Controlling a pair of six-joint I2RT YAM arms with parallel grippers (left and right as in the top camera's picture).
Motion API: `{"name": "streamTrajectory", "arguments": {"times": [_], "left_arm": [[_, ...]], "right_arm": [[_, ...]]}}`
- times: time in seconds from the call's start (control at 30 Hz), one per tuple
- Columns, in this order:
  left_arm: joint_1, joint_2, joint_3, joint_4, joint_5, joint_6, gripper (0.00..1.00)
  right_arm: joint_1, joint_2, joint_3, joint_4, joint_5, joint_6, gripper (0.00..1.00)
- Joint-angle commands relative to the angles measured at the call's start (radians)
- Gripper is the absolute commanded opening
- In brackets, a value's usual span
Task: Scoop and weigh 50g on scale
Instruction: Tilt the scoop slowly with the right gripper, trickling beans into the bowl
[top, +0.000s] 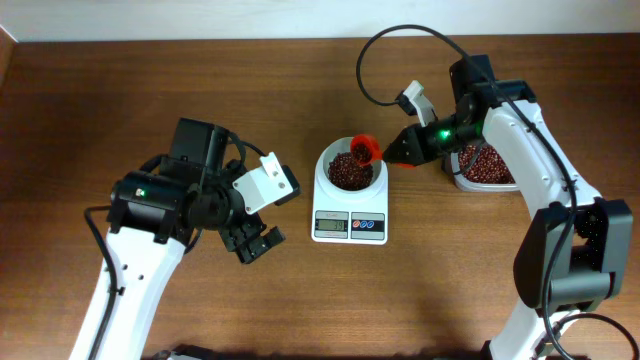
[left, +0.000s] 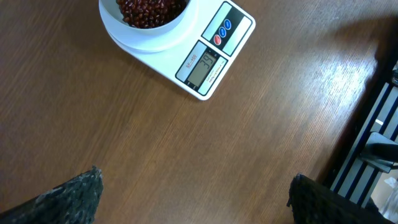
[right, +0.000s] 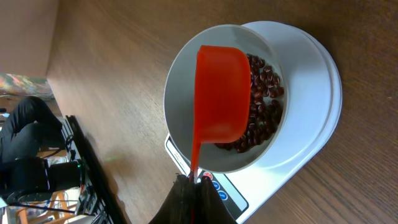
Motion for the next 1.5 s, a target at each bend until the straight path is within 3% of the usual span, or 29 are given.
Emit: {"name": "streamTrajectory", "arguments": {"times": [0.0, 0.83, 1.0, 1.03, 1.1, 1.13, 1.17, 1.2, 1.23, 1.3, 1.4, 1.47], "left_arm": [[0.007, -0.013, 0.014, 0.0, 0.014, 0.009, 0.99], [0.007, -0.013, 0.014, 0.0, 0.014, 0.009, 0.99], [0.007, -0.013, 0.014, -0.001, 0.014, 0.009, 0.99], [0.007, -0.013, 0.014, 0.0, 0.014, 0.009, 0.99], [0.007, -0.013, 0.014, 0.0, 0.014, 0.009, 0.99], [0.007, -0.013, 0.014, -0.001, 0.014, 0.009, 0.99], [0.007, -0.013, 0.014, 0.0, 0.014, 0.009, 0.99], [0.007, -0.013, 0.014, 0.0, 0.014, 0.009, 0.99], [0.007, -0.013, 0.014, -0.001, 0.014, 0.009, 0.99], [0.007, -0.013, 0.014, 0.0, 0.014, 0.009, 0.99], [0.007, -0.013, 0.014, 0.0, 0.014, 0.009, 0.99], [0.007, -0.013, 0.014, -0.001, 0.014, 0.009, 0.99]], "right_arm": [[0.005, -0.021, 0.01, 0.004, -0.034, -0.004, 0.04], [0.005, -0.021, 0.01, -0.013, -0.042, 0.046, 0.04], [0.006, -0.022, 0.01, -0.003, -0.061, -0.025, 0.04], [0.012, -0.022, 0.01, -0.019, -0.077, -0.103, 0.04], [0.015, -0.022, 0.01, -0.021, 0.031, -0.047, 0.04], [0.015, -0.021, 0.01, -0.033, -0.029, -0.133, 0.04], [0.015, -0.021, 0.01, 0.002, 0.045, -0.008, 0.04], [0.015, -0.021, 0.01, 0.005, 0.048, 0.029, 0.04], [0.027, -0.021, 0.01, -0.028, -0.065, -0.126, 0.04], [0.04, -0.021, 0.01, -0.016, 0.062, -0.045, 0.04], [0.038, -0.021, 0.01, -0.019, 0.056, -0.033, 0.04], [0.038, -0.021, 0.01, -0.072, -0.056, -0.062, 0.04]]}}
